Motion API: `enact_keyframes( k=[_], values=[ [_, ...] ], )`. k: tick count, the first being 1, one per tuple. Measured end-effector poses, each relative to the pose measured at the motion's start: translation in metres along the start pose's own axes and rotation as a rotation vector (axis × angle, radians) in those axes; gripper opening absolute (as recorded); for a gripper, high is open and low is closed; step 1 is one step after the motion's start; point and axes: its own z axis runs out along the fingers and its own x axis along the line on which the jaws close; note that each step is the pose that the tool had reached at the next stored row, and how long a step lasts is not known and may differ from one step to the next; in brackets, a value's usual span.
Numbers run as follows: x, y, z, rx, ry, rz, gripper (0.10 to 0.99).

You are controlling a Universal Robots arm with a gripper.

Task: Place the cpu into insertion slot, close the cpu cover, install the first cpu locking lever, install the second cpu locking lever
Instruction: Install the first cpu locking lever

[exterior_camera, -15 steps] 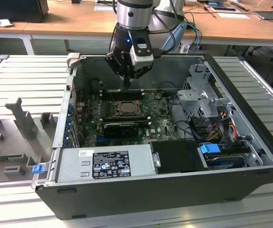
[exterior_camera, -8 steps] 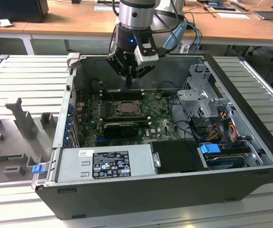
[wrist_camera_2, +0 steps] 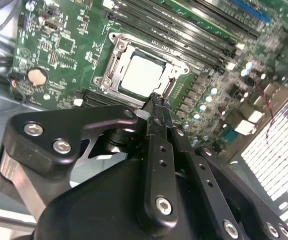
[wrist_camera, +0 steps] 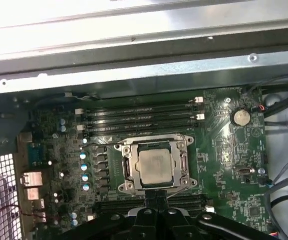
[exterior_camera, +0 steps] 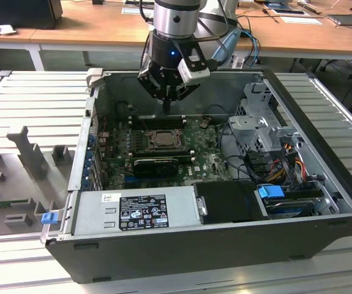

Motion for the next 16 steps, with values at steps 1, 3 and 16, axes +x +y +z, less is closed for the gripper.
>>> enact_keyframes(
  k=[1,3,16],
  values=[
    [0.0,0.0,0.0003,0.001,-0.0005,-0.033,0.106],
    [0.0,0.0,0.0015,0.004,-0.0079,-0.099,0.106],
    [0.0128,-0.0014,0.0041,-0.074,-0.0334,-0.135,0.106]
  ],
)
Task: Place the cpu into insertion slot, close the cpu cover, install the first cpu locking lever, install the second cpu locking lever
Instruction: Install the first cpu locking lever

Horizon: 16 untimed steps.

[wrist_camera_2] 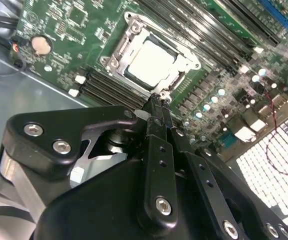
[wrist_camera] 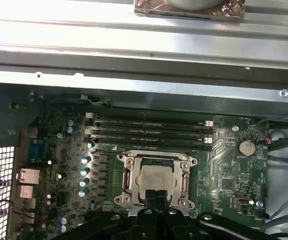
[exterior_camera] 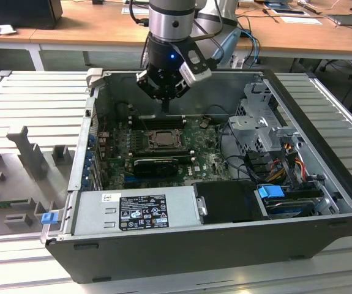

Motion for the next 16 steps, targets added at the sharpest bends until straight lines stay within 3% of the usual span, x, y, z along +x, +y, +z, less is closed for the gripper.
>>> enact_keyframes(
  k=[6,7,8,9,14,16],
  values=[
    [0.0095,0.0006,0.0013,-0.002,-0.0045,-0.007,0.106],
    [0.0104,0.0006,0.0015,-0.01,-0.006,-0.008,0.106],
    [0.0109,0.0007,0.0018,-0.036,-0.0078,-0.009,0.106],
    [0.0112,0.0007,0.0023,-0.048,-0.009,-0.01,0.106],
    [0.0153,0.0009,0.0037,-0.048,-0.017,-0.014,0.106],
    [0.0206,0.0012,0.0044,-0.048,-0.0203,-0.016,0.106]
  ],
)
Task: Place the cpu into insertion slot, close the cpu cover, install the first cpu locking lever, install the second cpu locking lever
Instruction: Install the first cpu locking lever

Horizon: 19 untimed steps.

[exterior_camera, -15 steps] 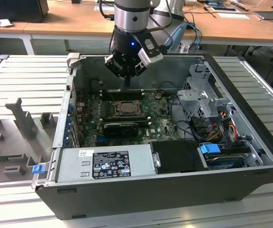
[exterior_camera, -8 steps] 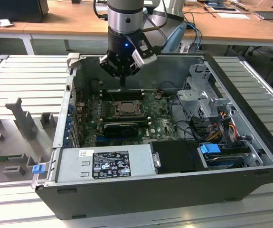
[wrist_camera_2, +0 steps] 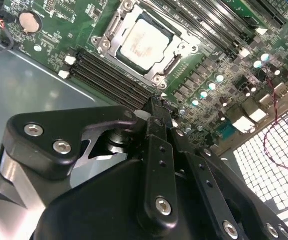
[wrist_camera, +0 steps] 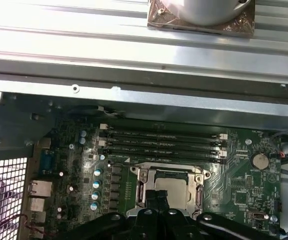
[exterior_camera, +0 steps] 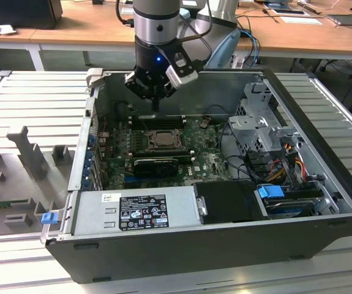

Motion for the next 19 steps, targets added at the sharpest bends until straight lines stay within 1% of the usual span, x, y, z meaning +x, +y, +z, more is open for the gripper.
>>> enact_keyframes(
  k=[2,3,4,8,11,12,15,19],
  values=[
    [0.005,0.0003,0.0005,0.0,-0.0037,-0.002,0.106],
    [0.0117,0.0008,0.0012,0.0,-0.0077,-0.004,0.106],
    [0.0202,0.0014,0.0024,-0.001,-0.013,-0.004,0.106],
    [0.0333,0.0021,0.0057,-0.003,-0.0197,-0.006,0.106],
    [0.0347,0.0017,0.01,-0.002,-0.0198,-0.006,0.106],
    [0.0349,0.0016,0.0113,0.001,-0.0196,-0.006,0.106],
    [0.0353,0.0014,0.0142,0.016,-0.0182,-0.007,0.106],
    [0.0368,0.0014,0.0152,0.017,-0.0181,-0.007,0.106]
  ],
)
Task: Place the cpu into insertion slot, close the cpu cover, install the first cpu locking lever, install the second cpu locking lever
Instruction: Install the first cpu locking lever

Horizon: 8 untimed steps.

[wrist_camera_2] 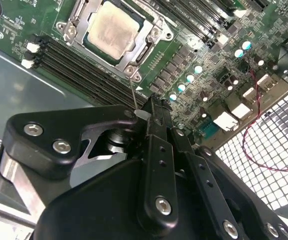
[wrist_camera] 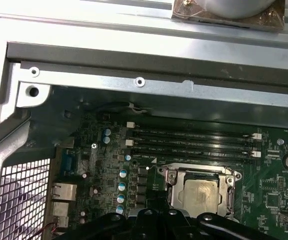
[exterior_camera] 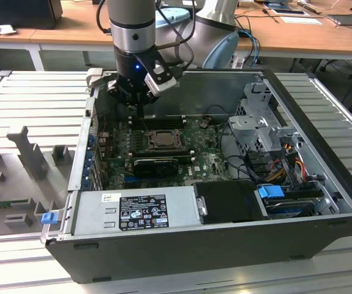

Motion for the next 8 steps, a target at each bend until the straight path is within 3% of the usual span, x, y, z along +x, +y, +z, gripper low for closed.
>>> enact_keyframes(
  k=[8],
  values=[
    [0.0051,0.0002,0.0035,0.0,-0.0001,0.0,0.106]
  ],
)
